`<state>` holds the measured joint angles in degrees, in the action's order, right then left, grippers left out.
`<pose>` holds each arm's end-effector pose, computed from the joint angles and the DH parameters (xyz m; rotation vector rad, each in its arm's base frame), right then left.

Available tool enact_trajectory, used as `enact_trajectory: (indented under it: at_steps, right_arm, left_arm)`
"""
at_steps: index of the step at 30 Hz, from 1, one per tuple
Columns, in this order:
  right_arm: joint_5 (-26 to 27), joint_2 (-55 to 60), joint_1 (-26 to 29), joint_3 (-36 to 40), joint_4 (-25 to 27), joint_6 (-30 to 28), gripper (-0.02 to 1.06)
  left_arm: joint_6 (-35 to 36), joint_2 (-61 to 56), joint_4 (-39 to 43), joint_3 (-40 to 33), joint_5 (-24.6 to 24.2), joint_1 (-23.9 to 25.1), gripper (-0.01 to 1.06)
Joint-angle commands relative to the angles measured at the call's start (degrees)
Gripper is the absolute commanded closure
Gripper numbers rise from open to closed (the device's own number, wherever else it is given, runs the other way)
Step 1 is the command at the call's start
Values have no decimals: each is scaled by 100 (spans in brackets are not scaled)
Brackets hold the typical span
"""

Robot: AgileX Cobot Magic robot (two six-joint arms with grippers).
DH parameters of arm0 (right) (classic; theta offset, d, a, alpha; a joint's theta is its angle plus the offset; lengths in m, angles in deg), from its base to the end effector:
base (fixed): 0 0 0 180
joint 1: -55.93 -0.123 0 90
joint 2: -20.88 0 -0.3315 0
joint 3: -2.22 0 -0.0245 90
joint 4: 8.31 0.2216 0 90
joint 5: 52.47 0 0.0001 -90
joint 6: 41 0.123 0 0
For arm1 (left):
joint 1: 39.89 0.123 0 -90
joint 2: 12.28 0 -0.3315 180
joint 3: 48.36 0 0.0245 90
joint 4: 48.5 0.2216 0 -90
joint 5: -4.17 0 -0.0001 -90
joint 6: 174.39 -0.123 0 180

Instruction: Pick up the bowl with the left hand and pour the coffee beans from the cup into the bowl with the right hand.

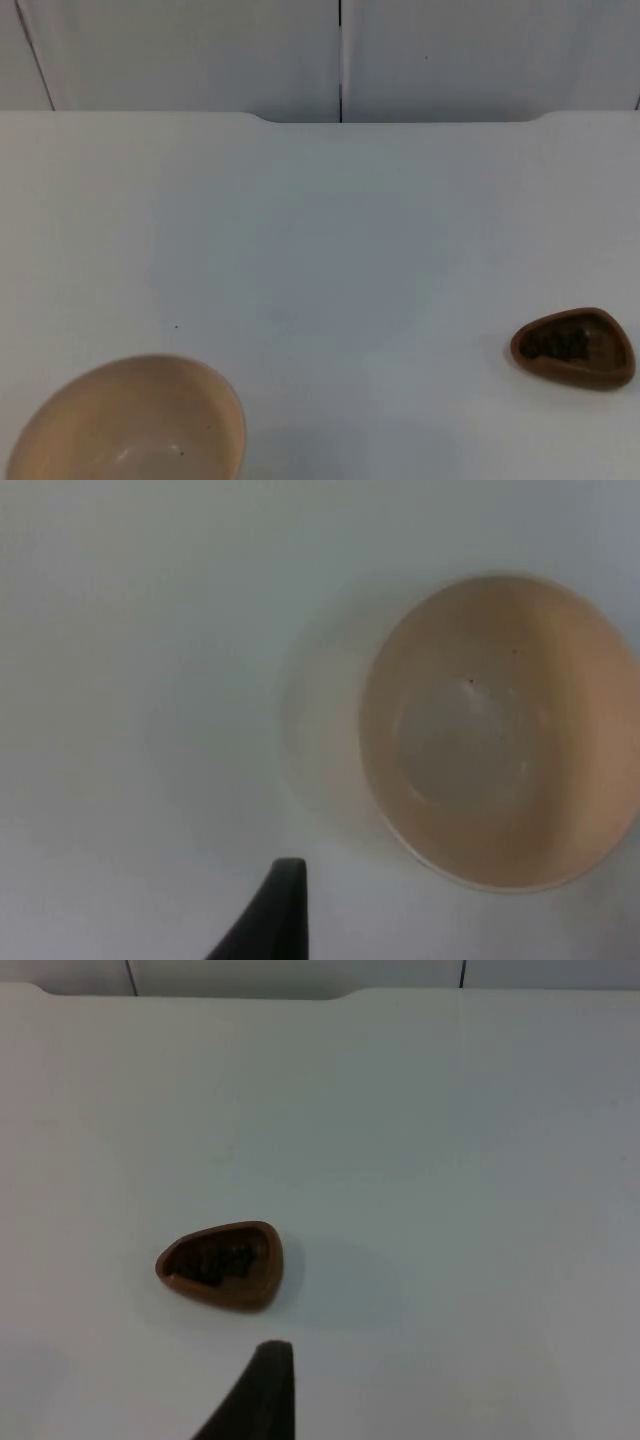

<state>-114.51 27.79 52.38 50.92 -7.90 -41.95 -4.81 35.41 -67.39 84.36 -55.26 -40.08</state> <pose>-0.0511 -0.0024 0.2511 -0.0811 2.0520 0.0368 0.0532 -0.0345 0.2681 0.1074 2.6456 -0.3743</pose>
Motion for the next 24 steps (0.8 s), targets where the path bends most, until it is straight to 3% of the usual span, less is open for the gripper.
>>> enact_trajectory:
  at_steps: [1,18,24]
  right_arm:
    - [19,-22,25,4,-2,6,-1]
    - [19,-22,25,4,-2,6,-1]
    - [19,-22,25,4,-2,6,-1]
  left_arm:
    - [-136,131,-193,27,21,19,0]
    - [-424,1132,-455,-124,214,19,0]
    - [-434,1491,-478,-160,435,19,6]
